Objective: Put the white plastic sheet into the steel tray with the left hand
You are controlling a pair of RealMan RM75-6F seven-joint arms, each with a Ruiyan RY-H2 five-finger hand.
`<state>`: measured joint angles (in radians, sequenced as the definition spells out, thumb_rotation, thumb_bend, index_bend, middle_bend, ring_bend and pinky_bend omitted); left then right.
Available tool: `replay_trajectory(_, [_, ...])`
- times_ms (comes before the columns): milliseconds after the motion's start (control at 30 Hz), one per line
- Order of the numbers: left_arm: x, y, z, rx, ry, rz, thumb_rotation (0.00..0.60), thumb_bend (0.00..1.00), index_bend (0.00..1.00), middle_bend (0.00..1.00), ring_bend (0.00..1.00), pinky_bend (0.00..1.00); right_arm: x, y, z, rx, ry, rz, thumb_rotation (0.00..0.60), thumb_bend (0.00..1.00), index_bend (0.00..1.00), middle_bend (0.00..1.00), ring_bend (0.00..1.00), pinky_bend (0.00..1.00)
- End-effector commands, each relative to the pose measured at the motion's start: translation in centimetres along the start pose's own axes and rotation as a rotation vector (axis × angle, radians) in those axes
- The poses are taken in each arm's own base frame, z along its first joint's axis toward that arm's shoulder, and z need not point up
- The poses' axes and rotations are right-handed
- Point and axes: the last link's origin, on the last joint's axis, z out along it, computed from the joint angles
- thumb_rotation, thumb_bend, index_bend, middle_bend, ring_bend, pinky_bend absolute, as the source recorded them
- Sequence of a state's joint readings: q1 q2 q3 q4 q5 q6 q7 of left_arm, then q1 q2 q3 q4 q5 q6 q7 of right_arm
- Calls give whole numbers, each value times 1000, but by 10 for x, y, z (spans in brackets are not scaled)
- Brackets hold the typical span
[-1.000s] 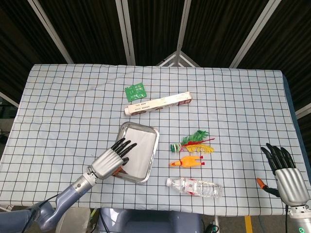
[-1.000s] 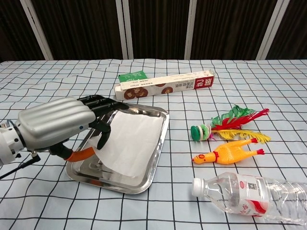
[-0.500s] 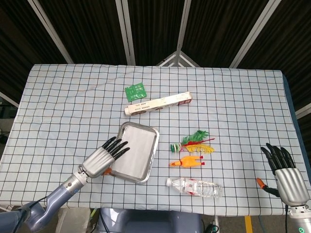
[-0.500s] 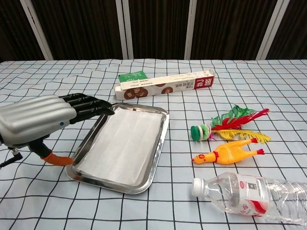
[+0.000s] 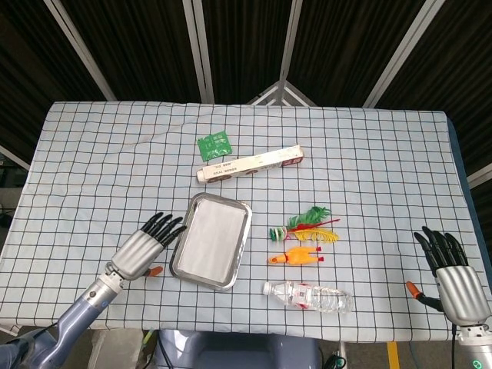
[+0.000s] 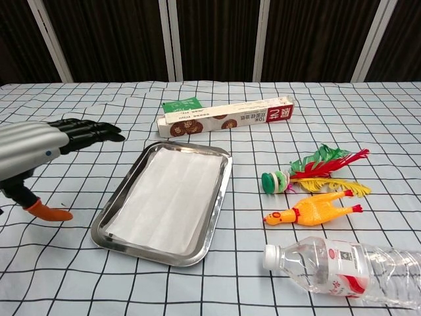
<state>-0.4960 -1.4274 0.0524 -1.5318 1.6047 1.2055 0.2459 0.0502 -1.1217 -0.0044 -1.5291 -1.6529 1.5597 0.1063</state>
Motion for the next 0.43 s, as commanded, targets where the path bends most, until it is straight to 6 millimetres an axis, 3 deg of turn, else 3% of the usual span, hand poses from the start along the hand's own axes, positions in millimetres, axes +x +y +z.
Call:
replay_trajectory(33, [9,-12,-26,113,48,-14,600,17,0,0,0,0,0,0,0,2,0,-2,600,290,0,0,0,0])
replay_trajectory(433, [22,-35,-127,359,99,41,600,0,0,0,0,0,-1,-1,0,2,7,-22,600,290,0,0,0,0])
